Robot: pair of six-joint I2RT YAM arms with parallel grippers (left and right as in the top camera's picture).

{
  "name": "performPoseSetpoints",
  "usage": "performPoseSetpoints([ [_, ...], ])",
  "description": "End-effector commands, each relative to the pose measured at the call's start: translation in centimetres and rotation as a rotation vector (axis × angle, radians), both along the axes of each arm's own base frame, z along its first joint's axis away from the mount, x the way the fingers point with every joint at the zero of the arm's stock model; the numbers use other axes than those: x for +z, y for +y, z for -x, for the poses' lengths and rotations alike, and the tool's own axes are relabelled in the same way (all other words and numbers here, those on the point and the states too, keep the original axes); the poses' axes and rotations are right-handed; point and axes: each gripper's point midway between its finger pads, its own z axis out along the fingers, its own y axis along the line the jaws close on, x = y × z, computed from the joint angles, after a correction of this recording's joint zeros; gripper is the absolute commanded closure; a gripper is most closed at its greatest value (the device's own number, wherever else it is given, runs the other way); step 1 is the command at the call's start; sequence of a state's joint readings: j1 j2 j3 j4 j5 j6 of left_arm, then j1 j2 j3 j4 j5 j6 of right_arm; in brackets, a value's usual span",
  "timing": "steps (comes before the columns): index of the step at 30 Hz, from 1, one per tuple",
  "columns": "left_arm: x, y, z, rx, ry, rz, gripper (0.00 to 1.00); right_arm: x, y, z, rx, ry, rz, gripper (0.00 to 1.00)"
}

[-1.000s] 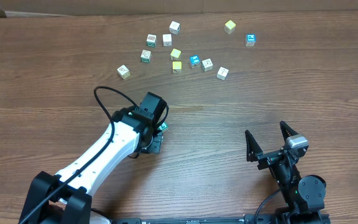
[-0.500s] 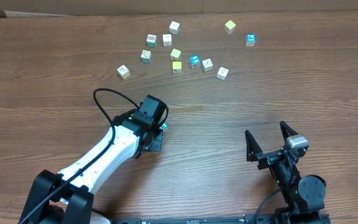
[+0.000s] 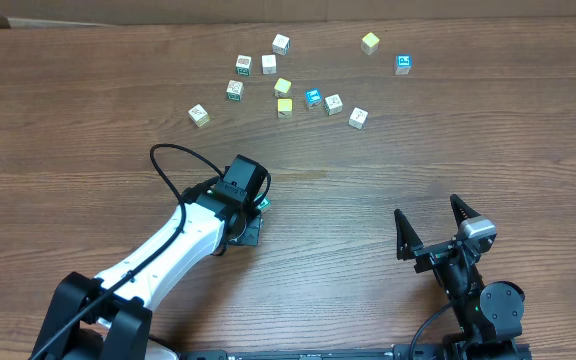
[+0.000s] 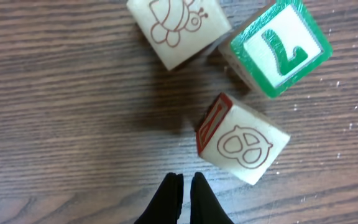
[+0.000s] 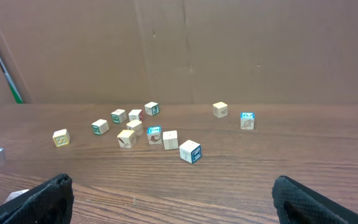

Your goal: Form a circle

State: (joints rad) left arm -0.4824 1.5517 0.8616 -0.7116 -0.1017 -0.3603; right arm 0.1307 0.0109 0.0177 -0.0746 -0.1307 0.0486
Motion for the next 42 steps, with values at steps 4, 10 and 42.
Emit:
performPoseSetpoints([
  [4, -1.6, 0.6, 0.1, -0.016, 0.027, -0.041, 0.96, -0.2, -0.1, -0.1, -0.007, -0.003, 0.005, 0.00],
  [10, -1.5, 1.0, -0.5, -0.010, 0.001, -0.068, 0.96, -0.2, -0.1, 0.0, -0.007, -0.004, 0.004, 0.00],
  [42, -1.6, 0.7, -0.3, -0.039, 0.013, -0.058, 0.96, -0.2, -0.1, 0.0, -0.007, -0.004, 0.004, 0.00],
])
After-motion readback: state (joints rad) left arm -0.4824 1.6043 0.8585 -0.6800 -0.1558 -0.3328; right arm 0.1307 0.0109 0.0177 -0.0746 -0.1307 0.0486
